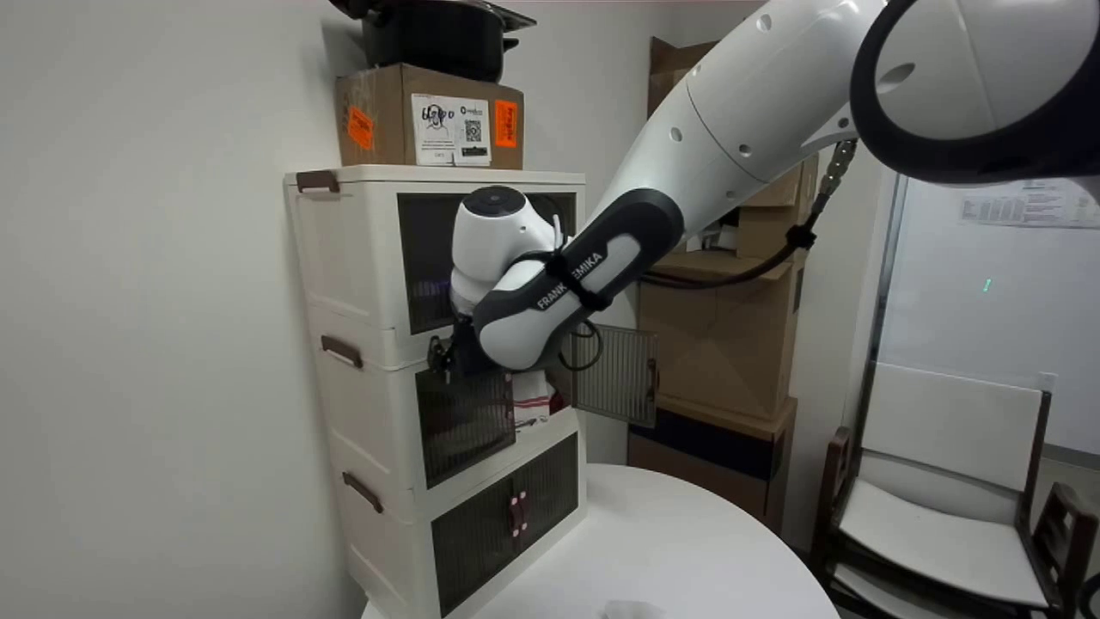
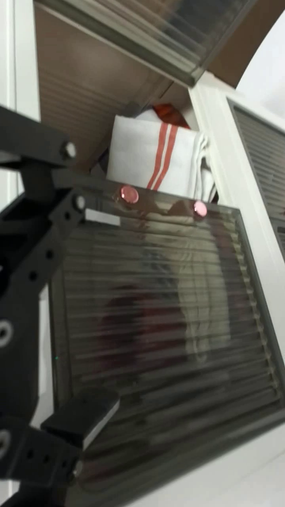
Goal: Close the left cabinet of the middle shelf
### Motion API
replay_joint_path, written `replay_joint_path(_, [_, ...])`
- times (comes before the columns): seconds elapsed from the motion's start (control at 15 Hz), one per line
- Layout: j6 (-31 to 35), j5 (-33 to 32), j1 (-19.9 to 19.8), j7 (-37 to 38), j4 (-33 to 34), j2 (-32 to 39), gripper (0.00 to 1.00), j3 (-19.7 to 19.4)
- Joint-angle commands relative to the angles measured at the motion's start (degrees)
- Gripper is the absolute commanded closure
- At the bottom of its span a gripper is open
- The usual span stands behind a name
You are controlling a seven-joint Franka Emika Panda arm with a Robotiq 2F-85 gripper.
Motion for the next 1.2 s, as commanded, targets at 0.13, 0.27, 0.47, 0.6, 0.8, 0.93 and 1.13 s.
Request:
replay_joint_path(0.13, [6.2,13.8,-9.1,-22.6,-3.3,-0.1,0.0,9.6])
replay_joint_path(0.27, [5.4,18.5,-14.5,-31.1,-4.9,-0.7,0.0,15.5])
replay_joint_path(0.47, [1.6,26.8,-21.2,-43.6,-7.7,-2.7,0.0,22.5])
replay_joint_path(0.6, [-1.0,34.6,-20.5,-51.5,-10.8,-5.7,0.0,21.2])
replay_joint_path(0.8, [-1.4,36.0,-16.8,-51.7,-9.4,-4.3,0.0,17.1])
replay_joint_path(0.93, [-2.6,37.1,-16.7,-52.7,-11.9,-6.7,0.0,16.6])
replay_joint_path(1.13, [-3.2,36.2,-16.2,-50.9,-13.8,-8.4,0.0,15.9])
